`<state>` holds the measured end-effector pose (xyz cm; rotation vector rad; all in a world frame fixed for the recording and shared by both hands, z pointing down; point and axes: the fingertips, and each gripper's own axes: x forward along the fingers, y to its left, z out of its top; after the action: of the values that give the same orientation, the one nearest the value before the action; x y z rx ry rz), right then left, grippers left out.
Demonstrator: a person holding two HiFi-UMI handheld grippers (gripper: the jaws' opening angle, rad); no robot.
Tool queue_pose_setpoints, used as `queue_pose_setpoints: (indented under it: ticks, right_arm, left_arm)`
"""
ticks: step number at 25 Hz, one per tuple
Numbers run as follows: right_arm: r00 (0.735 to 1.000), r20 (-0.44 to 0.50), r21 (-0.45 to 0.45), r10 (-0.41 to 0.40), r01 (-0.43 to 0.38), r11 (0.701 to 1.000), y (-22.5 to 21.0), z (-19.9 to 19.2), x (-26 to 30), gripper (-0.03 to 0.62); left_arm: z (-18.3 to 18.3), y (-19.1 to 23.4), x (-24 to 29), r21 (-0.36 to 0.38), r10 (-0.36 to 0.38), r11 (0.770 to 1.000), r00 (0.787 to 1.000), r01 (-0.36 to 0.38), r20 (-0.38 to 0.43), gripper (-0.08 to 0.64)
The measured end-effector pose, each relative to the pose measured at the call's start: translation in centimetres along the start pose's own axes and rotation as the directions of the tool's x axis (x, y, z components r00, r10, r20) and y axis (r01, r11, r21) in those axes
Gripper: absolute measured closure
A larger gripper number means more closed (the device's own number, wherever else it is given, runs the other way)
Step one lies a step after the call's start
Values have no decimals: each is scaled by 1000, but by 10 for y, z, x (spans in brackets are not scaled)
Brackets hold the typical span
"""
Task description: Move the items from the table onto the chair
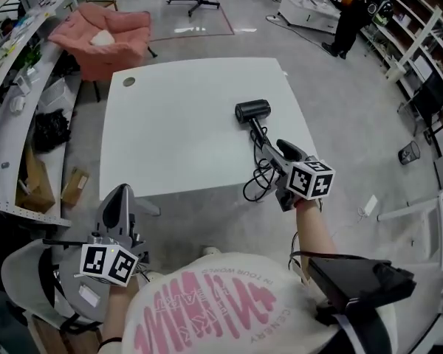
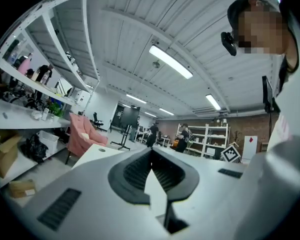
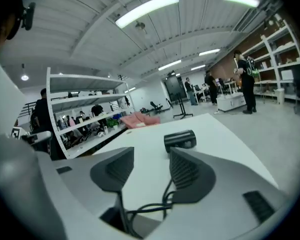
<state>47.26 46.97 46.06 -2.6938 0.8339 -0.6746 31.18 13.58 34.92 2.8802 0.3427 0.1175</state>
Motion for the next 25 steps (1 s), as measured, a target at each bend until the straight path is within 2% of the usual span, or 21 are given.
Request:
queue_pose_setpoints:
  ticks: [3,5,8,12,16,21,23,25]
  right_arm:
    - [992,-117,-16,-54,52,998,-37,-30,25,346]
    - [974,-201,-46,-101,94,995,-55,-40,44,326]
    - [934,-338,-73,-112,92,993,-73,-28,66,297]
    - [866,-489,-50,-104,92,995,-92,-33,97,285]
    - [822,-557,-28,-119,124,992,-100,-48,118,285]
    - [776,-604,-125,-183,135,983,-100,-47,122,306]
    - [776,-603,-114,-183,143,983,-99,-43,121,386]
    - [788,-589,-79,-179,164,983,-99,-42,122,404]
  left_arm:
    - [-10,4,-8,11,54,999,998,-53,-19,549]
    - [-11,8,-15,14,91,996,995,-90,-34,549]
    - [6,0,-22,28,146,989,987,-144,-61,549]
    - [18,2,-34,45,216,976,973,-213,-78,549]
    - [21,14,-61,59,299,954,952,-295,-69,549]
    - [27,24,-86,37,382,924,923,-380,-45,549]
    - [30,25,-92,33,395,919,918,-394,-34,549]
    - [33,28,-99,18,394,919,919,-394,-3,549]
